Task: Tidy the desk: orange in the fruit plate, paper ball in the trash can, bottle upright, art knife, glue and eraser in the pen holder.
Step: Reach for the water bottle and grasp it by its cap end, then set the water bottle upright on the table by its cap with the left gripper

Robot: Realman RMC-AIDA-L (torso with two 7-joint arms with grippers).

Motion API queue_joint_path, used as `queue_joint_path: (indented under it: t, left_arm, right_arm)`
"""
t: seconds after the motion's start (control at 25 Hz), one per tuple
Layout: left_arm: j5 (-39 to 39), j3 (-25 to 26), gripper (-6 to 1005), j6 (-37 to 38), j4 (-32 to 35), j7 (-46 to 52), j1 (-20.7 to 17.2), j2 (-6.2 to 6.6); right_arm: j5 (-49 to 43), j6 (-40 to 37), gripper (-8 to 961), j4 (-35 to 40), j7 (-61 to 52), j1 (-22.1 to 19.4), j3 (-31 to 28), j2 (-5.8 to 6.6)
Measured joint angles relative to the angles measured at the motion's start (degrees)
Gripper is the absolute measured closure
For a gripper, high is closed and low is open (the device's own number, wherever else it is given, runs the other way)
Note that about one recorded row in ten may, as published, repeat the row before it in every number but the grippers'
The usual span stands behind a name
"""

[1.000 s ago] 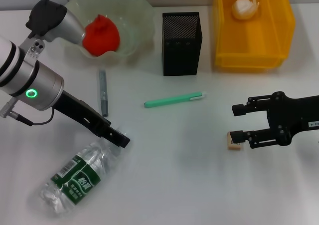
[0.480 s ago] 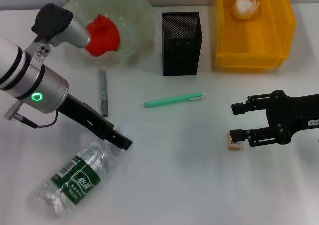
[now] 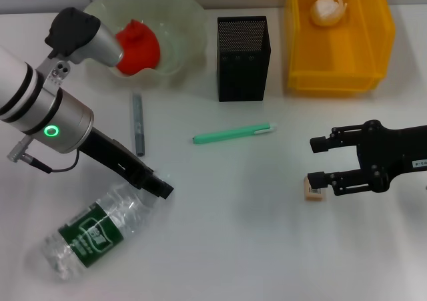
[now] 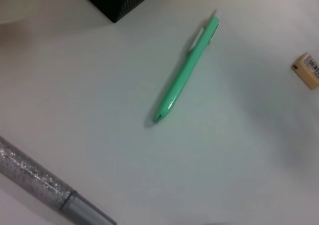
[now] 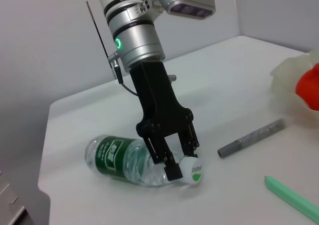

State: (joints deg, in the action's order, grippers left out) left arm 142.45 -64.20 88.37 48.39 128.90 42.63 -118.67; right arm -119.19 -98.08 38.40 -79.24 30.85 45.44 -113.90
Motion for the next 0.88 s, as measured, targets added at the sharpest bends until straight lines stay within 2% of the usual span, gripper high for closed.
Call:
queue_joint_path:
  t: [0.04, 0.12, 0.6, 0.8, 0.88]
  left_arm:
    - [0.0, -0.2, 381, -0.1, 0.0, 0.0, 0.0, -0.02]
    - [0.0, -0.7, 519, -0.4, 0.0, 0.0, 0.0, -0.06]
    - [-1.7, -2.0, 544, 0.4, 0.5, -0.2, 0.1, -0.04]
    - [-6.0, -0.8, 554, 2.6, 2.4, -2.9, -0.5, 0.37]
    - [-7.9, 1.3, 554, 4.3, 3.4, -5.0, -1.1, 0.45]
  right_arm:
    - [0.0, 0.0, 241, 0.0, 0.0, 0.0, 0.0, 0.00]
    - [0.0, 0.0, 241, 0.0, 0.0, 0.0, 0.0, 0.00]
    - [0.0, 0.0, 241, 0.0, 0.0, -0.1, -0.1, 0.00]
    - [0.0, 0.0, 241, 0.0, 0.0, -0.2, -0.1, -0.01]
    - [0.0, 0.0, 240, 0.0, 0.0, -0.2, -0.1, 0.00]
